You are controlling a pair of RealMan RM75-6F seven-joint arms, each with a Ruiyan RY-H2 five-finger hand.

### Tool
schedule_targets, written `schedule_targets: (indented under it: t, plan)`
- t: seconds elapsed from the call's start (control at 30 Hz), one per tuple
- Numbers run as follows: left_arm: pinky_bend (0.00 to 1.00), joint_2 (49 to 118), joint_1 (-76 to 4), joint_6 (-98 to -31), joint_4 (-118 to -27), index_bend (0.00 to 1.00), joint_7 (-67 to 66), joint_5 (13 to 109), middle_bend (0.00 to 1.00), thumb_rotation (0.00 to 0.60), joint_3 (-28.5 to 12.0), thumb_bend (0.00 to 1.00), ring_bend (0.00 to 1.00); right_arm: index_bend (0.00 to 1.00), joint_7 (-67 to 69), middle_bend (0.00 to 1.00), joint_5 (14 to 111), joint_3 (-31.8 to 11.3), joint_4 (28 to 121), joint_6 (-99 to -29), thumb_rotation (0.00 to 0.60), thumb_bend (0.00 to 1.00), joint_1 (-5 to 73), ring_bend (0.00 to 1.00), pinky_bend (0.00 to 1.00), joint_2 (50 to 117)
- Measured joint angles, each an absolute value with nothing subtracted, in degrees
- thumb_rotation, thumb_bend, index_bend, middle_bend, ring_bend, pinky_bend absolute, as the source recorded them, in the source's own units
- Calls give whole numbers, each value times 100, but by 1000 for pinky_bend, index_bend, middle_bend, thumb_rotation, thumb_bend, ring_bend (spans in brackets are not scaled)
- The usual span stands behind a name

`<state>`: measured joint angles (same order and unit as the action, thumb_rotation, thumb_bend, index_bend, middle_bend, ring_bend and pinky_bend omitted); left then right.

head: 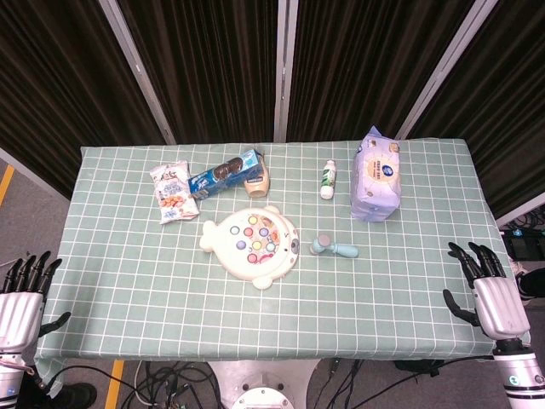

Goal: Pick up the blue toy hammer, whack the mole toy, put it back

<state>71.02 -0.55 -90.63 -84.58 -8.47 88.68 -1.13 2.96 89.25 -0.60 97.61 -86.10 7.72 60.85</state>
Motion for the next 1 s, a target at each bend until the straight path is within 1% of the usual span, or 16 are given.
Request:
schedule_targets:
  t: [0.27, 0.37, 0.4, 0.47, 0.5, 0.57, 0.67, 0.8, 1.0]
  plan:
    - [0, 7110, -55, -9096, -8420, 115, -815, 8861, 36, 600, -137, 57, 0, 64, 226, 214, 8988, -72, 9871, -8608, 600, 290, 733, 41, 51, 6041]
    - [0, 7104, -57, -9102, -8421, 115, -779, 8883, 35, 600, -130, 57, 0, 51, 200, 211, 9004, -79, 9945, -8418, 600, 195, 824, 42, 52, 6041]
    - [0, 7103, -56, -9109, -8419, 115, -773, 8892, 35, 600, -126, 57, 0, 50, 167, 211, 9000, -88, 9998, -8292, 600, 150, 891, 42, 52, 6042]
    - [0, 7104, -50, -9130, -8407, 115, -757, 8904, 36, 600, -122, 57, 0, 49, 83, 213, 8977, -117, 10111, -8054, 600, 94, 1020, 42, 52, 6045]
    - [0, 7107, -47, -9135, -8400, 115, -746, 8906, 36, 600, -121, 56, 0, 49, 8, 213, 8946, -148, 10192, -7871, 600, 73, 1127, 41, 52, 6053]
    - [0, 7116, -43, -9141, -8381, 115, -712, 8908, 36, 600, -120, 57, 0, 48, -123, 214, 8863, -218, 10299, -7565, 600, 65, 1321, 41, 53, 6087]
    - [0, 7126, -33, -9141, -8342, 115, -644, 8907, 35, 600, -110, 56, 0, 47, -374, 216, 8554, -400, 10384, -7000, 600, 75, 1702, 41, 54, 6247]
    - [0, 7116, -13, -9128, -8284, 115, -553, 8867, 35, 600, -102, 57, 0, 76, -749, 227, 7774, -726, 10329, -6326, 600, 174, 2249, 42, 59, 6686]
    - [0, 7133, 8, -9146, -8170, 115, -429, 8864, 35, 600, -97, 57, 0, 144, -1422, 236, 6431, -1123, 9903, -5698, 600, 251, 2967, 51, 90, 7541]
